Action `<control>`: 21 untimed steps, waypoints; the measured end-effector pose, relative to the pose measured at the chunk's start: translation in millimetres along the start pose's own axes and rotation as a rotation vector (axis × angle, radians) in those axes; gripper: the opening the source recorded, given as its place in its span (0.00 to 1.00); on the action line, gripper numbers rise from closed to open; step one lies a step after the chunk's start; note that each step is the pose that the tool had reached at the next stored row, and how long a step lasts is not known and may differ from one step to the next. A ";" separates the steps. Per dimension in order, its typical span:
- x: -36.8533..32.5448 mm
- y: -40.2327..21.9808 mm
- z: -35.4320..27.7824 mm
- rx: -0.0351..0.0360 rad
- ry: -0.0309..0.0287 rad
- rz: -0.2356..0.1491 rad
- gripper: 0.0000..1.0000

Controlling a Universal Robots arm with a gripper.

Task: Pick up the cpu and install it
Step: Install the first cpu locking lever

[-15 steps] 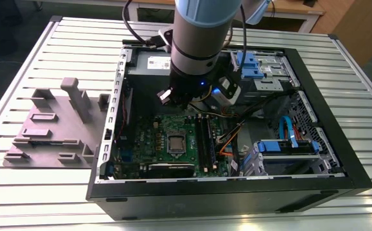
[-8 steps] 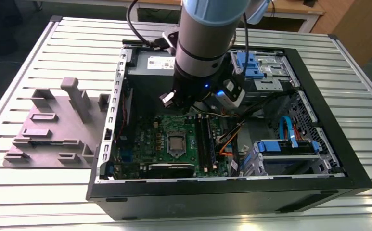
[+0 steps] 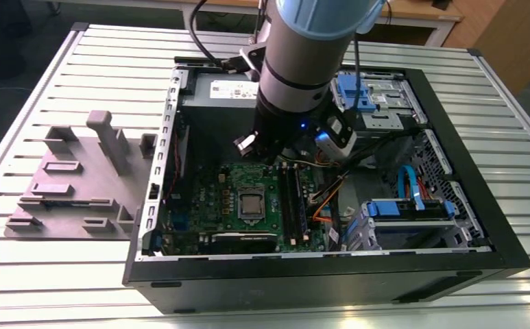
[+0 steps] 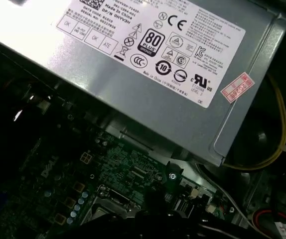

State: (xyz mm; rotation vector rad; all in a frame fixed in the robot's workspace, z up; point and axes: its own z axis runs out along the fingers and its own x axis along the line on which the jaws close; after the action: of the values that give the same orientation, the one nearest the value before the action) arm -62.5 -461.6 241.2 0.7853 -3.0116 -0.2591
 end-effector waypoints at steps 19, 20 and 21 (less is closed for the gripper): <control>13.8 -26.1 -4.0 0.0195 0.0202 0.013 0.10; 14.7 -27.7 -3.6 0.0194 0.0200 0.014 0.10; 15.4 -29.1 -3.2 0.0194 0.0199 0.015 0.10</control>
State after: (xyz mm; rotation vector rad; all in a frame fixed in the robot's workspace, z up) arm -61.7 -494.7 239.2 0.7616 -3.0047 -0.2207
